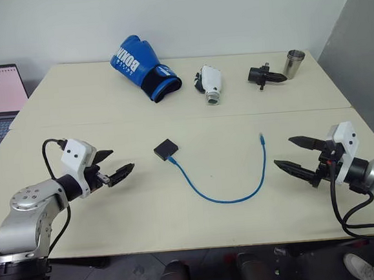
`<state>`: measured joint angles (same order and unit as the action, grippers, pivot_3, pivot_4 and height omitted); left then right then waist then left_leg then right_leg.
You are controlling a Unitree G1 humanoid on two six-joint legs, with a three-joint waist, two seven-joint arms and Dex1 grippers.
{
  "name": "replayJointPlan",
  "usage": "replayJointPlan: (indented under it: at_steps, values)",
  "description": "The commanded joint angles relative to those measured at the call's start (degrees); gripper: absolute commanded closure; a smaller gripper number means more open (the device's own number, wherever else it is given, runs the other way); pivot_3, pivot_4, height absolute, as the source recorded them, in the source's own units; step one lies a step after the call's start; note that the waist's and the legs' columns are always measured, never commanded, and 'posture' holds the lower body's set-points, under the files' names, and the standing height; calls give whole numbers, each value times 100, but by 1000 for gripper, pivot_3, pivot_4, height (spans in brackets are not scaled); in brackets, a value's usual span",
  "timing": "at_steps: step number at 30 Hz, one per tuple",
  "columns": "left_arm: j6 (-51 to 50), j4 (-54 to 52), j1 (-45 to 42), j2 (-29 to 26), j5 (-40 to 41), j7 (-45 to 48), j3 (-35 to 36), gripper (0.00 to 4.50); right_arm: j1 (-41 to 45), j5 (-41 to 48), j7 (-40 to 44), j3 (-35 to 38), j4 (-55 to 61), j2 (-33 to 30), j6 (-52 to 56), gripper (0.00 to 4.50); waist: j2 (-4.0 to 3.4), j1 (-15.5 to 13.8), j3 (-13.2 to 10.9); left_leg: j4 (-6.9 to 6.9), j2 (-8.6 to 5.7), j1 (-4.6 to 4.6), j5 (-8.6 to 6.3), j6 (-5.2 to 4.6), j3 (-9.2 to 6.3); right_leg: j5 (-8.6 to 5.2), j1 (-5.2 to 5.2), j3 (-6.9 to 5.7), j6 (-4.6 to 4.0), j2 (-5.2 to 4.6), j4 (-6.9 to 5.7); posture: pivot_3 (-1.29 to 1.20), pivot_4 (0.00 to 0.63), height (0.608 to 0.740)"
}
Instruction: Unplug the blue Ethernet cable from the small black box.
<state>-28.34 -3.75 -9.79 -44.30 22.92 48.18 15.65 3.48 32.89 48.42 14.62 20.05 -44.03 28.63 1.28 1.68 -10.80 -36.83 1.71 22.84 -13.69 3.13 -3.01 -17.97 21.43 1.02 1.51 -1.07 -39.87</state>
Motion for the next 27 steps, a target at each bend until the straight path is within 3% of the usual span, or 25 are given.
replayJointPlan:
  at_steps: [1,18,27]
  values:
    - [89,-18,-95,-147,-35,17,37,59,78,144,-50,202,231,-55,56,0,0,0,0,0,0,0,0,0,0,0,0,0,0,0,0,0,150,740]
    - [254,-108,71,-227,58,376,132,59,465,142,-84,-222,460,51,224,0,0,4,0,0,0,1,0,0,0,0,0,0,0,0,1,0,150,740]
    - [578,19,-4,-411,-21,977,-130,59,1538,-665,-598,-1948,160,949,369,0,-4,13,-3,1,4,3,0,0,1,0,8,1,-1,3,-1,0,150,740]
